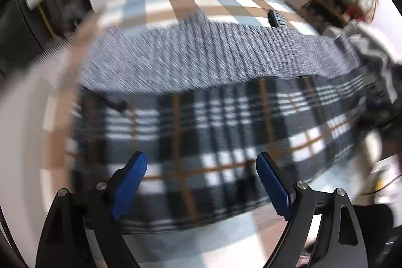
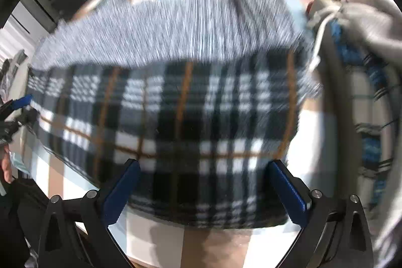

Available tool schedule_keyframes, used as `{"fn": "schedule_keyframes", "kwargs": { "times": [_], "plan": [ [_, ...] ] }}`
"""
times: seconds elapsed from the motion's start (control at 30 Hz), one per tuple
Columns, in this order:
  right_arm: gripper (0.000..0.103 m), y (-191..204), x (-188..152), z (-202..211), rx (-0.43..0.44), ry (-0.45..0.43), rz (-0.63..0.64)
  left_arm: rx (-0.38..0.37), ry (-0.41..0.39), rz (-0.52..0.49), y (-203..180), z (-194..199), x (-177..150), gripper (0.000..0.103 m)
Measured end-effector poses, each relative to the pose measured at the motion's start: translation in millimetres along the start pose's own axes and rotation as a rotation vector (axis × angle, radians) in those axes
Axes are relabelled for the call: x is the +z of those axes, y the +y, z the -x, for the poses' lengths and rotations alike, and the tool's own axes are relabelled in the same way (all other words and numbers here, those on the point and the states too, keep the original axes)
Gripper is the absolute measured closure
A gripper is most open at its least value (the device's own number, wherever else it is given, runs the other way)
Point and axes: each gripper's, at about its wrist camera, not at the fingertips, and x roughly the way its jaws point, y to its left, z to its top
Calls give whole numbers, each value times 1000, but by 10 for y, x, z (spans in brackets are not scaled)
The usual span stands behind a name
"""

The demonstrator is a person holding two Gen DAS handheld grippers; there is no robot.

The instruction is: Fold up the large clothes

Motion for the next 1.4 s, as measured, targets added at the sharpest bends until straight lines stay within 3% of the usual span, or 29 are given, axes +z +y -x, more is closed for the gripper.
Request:
{"fn": "schedule_keyframes", "kwargs": {
  "times": [0.07, 0.17, 0.23, 0.37, 0.47, 0.57, 0.77, 0.83, 0.9, 0.97, 1.13, 1.23, 1.4],
  "plan": [
    [1, 9, 89, 204, 39, -75, 0, 32, -33, -43, -55, 55, 35, 17],
    [0, 39, 290, 460, 49, -173, -14, -31, -64, -39, -43, 38, 144, 17],
    [0, 101, 534, 443, 23, -188, -26, -78, -72, -15, -5, -47, 273, 17],
    [0, 139, 998, 118, -10, -132, -69, -64, -47, 15, 123, -298, 434, 17],
    [0, 121, 1089, -166, -103, -29, -83, -154, -38, 112, 270, -321, 384, 17],
    [0, 96, 874, -299, -133, -3, -57, -162, -38, 101, 246, -300, 344, 17],
    [0, -37, 714, -208, -60, -30, -99, -41, -62, 18, 37, -294, 295, 16],
    [0, -72, 581, -7, 4, -96, -141, -35, -71, 43, 30, -242, 283, 16],
    [0, -138, 375, 163, 123, -150, -220, -17, -74, 48, 7, -188, 258, 16],
    [0, -157, 85, 330, 268, -196, -281, -12, -86, 46, -18, -169, 257, 16],
    [0, -92, -681, 622, 491, -279, -343, -30, -141, 23, -156, -6, 222, 16],
    [0, -22, -1022, 650, 556, -268, -398, -47, -173, 17, -233, 65, 220, 16],
    [0, -60, -1347, 539, 570, -222, -490, -58, -191, -2, -360, 125, 202, 16]
  ]
}}
